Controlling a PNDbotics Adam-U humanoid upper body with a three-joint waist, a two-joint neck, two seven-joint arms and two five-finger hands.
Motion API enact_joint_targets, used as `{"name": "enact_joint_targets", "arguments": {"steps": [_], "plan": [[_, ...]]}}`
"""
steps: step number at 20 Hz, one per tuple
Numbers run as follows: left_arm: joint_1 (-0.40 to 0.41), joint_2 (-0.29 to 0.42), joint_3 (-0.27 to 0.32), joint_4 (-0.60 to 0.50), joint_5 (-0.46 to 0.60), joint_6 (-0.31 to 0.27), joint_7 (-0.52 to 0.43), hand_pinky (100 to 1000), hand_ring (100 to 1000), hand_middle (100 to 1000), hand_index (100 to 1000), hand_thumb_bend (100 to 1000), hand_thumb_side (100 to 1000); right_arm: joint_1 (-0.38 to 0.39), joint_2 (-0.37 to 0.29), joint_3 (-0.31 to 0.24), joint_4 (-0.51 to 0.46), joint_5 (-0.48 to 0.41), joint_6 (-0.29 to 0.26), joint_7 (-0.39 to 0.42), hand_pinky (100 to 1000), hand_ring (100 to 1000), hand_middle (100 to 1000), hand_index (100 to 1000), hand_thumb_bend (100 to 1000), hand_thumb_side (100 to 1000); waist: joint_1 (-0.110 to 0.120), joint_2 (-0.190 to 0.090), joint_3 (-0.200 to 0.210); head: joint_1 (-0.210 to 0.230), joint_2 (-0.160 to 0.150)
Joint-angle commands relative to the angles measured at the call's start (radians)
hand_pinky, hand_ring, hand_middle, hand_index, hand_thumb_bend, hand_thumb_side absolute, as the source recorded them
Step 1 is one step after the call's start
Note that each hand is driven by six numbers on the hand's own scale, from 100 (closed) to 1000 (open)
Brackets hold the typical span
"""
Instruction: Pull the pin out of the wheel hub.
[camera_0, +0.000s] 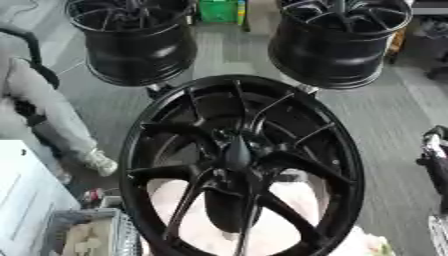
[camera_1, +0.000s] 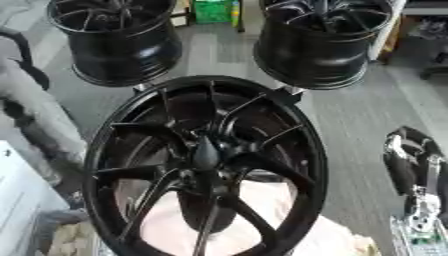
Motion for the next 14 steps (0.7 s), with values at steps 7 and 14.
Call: {"name": "enact_joint_targets", "arguments": {"steps": [7,14], "plan": [[0.051,-0.203,0.019,-0.404,0.161,0.317,-0.085,709,640,665,789,100,816,-0.020,0.001,-0.002,-0.013,-0.011,-0.003,0.004,506,705,748,770,100,546,-0.012,0.003,-0.002,0.013,-0.002],[0.086,-0.292,-0.010,-0.504,0.159,0.403,-0.122,708,637,661,785,100,842,-0.031,0.003,0.007,-0.013,-0.012,-0.004,0.013,506,705,748,770,100,548,-0.017,0.008,-0.004,0.004,-0.002]]}}
